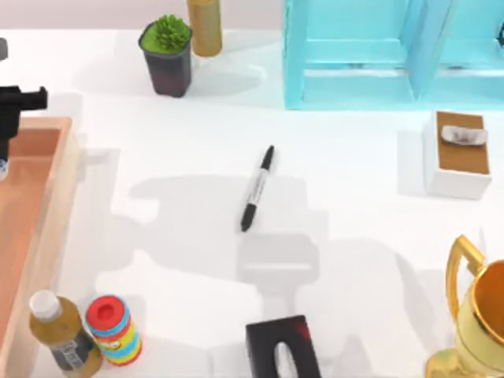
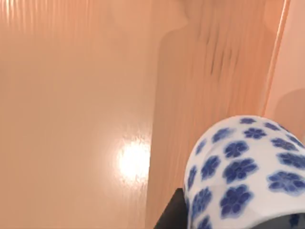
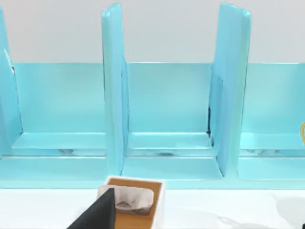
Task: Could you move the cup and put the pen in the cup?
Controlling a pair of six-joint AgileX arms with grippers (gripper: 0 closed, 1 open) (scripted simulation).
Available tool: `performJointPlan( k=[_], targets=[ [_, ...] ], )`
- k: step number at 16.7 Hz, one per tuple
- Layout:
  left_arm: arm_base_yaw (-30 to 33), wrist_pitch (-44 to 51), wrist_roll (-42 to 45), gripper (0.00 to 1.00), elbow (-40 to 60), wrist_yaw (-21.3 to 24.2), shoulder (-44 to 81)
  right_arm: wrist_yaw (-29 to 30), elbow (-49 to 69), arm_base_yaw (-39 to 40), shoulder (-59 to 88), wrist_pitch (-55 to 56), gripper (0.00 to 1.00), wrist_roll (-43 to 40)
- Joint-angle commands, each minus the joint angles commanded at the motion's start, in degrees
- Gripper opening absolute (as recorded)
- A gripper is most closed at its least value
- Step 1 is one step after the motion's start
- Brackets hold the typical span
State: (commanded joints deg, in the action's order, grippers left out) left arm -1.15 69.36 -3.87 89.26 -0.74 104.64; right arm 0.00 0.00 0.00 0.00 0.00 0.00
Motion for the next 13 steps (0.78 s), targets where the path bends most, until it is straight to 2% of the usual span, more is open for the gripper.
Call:
performJointPlan(
  k=[4,6,13],
  targets=[
    [10.86,12.12,-6.53,0.0,5.93,0.41,-2.2,0.0,0.0,0.0,0.0,0.0,1.0,0.0],
    [14.05,15.34,-8.19,0.0,7.24,0.63,-2.84,0.0,0.0,0.0,0.0,0.0,1.0,0.0],
    [14.92,15.71,-8.81,0.0,7.97,0.74,-1.76,0.0,0.0,0.0,0.0,0.0,1.0,0.0]
  ],
)
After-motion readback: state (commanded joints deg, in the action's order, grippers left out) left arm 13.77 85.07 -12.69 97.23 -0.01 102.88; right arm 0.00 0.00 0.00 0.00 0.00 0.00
